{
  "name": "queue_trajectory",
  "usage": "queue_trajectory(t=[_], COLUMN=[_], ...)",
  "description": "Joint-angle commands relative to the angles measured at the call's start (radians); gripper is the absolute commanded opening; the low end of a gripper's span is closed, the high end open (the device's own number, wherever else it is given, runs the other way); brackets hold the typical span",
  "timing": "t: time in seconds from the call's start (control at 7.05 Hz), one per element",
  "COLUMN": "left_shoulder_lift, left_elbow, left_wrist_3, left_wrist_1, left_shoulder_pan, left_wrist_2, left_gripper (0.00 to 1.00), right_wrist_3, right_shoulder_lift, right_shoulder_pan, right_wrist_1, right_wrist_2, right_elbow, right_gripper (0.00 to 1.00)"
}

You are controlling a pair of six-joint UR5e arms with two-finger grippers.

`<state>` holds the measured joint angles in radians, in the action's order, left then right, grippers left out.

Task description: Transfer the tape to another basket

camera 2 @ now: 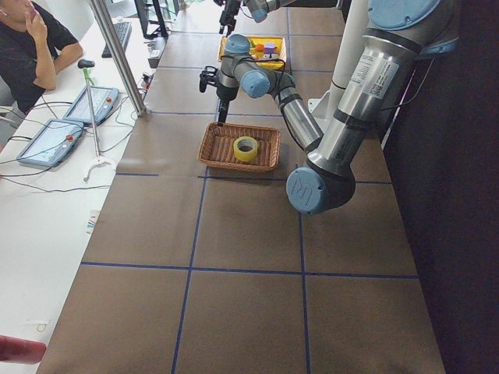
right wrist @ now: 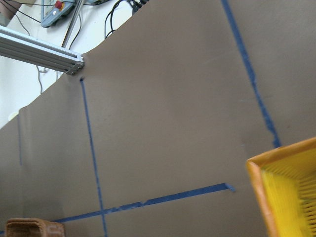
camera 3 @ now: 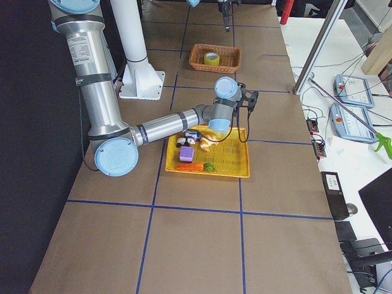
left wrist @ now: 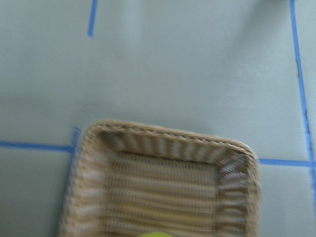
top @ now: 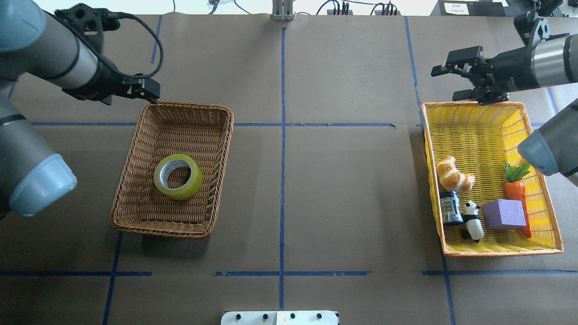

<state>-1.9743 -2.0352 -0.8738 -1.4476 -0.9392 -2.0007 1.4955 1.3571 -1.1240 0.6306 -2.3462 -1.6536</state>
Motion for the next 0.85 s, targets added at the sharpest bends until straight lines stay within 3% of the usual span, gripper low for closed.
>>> queue_trajectory(t=[0.0, 0.14, 0.43, 0.57, 0.71], left_shoulder_lift=[0.156, 0.21, 0.262, 0.261, 0.258], left_elbow=[0.006, 0.042, 0.212, 0.331, 0.392], left_wrist_3=[0.45, 0.611, 0.95, 1.122, 1.207], left_wrist_1=[0.029, 0.027, 0.027, 0.033, 0.062], left_shoulder_pan=[-0.215, -0.302, -0.511, -0.588, -0.634], left_wrist_2=[-0.119, -0.125, -0.287, -0.334, -0.334], left_gripper=[1.0, 1.0, 1.0, 1.0, 1.0], right_wrist_3=[-0.444, -0.695, -1.194, -1.423, -1.534], right_shoulder_lift=[0.046, 0.086, 0.244, 0.325, 0.383], right_shoulder_pan=[-0.121, -0.155, -0.268, -0.339, -0.374], right_wrist_1=[0.374, 0.585, 0.971, 1.08, 1.121], right_wrist_2=[-0.082, -0.072, -0.027, -0.025, -0.025], right_elbow=[-0.09, -0.157, -0.318, -0.359, -0.364], right_gripper=[1.0, 1.0, 1.0, 1.0, 1.0])
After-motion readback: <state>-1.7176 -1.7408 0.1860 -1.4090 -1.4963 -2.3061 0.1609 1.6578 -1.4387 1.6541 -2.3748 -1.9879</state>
